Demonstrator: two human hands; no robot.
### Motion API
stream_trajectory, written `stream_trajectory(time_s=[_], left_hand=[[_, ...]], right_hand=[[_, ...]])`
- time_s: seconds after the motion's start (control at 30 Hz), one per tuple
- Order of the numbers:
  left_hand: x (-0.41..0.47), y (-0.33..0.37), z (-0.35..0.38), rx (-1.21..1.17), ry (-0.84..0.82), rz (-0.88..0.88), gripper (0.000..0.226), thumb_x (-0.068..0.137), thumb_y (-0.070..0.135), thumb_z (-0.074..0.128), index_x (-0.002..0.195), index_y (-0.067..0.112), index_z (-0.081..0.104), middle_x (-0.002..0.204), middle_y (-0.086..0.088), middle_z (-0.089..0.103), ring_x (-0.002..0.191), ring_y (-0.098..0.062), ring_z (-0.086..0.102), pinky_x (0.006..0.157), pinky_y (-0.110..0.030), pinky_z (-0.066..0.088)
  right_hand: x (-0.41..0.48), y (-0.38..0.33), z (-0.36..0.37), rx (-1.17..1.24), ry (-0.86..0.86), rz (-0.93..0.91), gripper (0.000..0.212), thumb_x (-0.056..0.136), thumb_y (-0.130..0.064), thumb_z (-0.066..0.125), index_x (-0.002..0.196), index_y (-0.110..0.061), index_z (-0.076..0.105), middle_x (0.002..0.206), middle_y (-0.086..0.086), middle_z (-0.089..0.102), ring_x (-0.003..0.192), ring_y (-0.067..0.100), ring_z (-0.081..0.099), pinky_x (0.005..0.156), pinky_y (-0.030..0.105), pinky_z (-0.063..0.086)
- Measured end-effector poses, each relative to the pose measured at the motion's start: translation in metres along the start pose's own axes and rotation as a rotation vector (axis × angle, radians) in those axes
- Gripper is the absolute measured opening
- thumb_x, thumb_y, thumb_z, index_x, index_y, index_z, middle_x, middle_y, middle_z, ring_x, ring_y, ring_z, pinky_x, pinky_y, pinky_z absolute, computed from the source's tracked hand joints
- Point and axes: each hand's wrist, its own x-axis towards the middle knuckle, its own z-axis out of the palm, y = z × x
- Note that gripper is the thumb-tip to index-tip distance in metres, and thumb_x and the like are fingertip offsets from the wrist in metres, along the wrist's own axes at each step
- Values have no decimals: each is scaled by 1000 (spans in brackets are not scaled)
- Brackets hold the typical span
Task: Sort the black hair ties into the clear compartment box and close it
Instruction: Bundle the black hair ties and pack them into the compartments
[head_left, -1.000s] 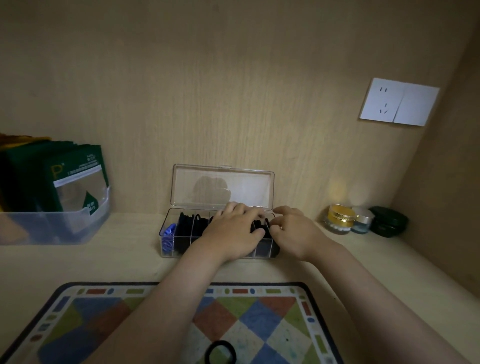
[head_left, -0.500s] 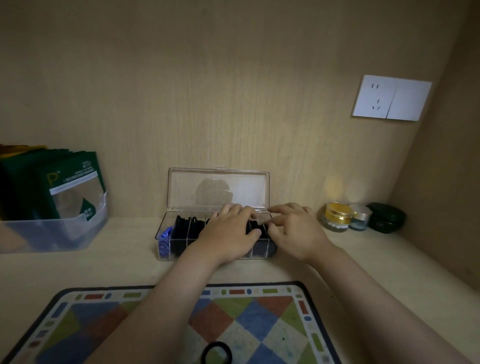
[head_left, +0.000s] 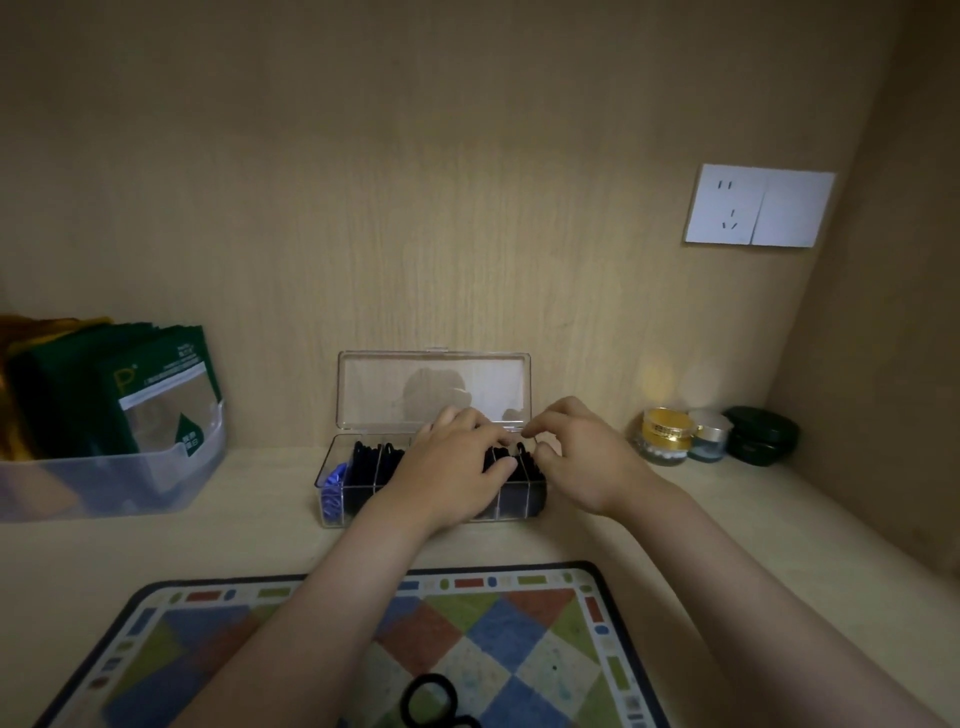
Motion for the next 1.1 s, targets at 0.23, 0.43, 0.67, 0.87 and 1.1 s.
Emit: stream_trajectory(time_s=[0.23, 0.43, 0.67, 0.87, 1.1], left_hand=[[-33, 16, -41, -61, -73, 18, 5, 94, 30, 55, 90, 33, 57, 84, 11, 60, 77, -6, 54, 64, -25, 43], [-85, 20, -55, -114, -328, -124, 10, 87, 25, 56, 82, 30, 63, 76, 12, 61, 71, -5, 57, 74, -28, 50], [-134, 23, -47, -156, -494, -195, 14, 81, 26, 65, 92, 27, 73, 89, 7, 73, 79, -8, 66, 74, -22, 52], [-151, 21, -46, -102, -458, -164, 10, 85, 19, 68, 87, 28, 72, 82, 11, 68, 73, 0, 59, 64, -11, 44], [-162, 17, -59, -285, -450, -235, 10, 93, 17, 64, 94, 26, 67, 87, 8, 67, 76, -5, 63, 71, -21, 53]], right_hand=[[-19, -33, -23, 207, -81, -93, 16, 92, -17, 58, 97, -24, 71, 92, -7, 66, 77, 4, 59, 71, 22, 50], [-53, -56, -16, 273, -411, -144, 6, 87, -19, 69, 88, -23, 73, 78, -11, 67, 66, -1, 58, 64, 13, 45], [-89, -74, -1, 244, -655, -136, 8, 84, -23, 74, 91, -21, 78, 77, -11, 71, 71, 4, 63, 67, 18, 51], [-105, -84, -3, 219, -746, -152, 15, 78, -22, 76, 92, -28, 77, 84, -12, 71, 79, 3, 61, 79, 26, 53], [-111, -88, 5, 131, -633, -202, 15, 78, -24, 81, 93, -27, 79, 85, -14, 73, 81, 2, 64, 84, 27, 54]])
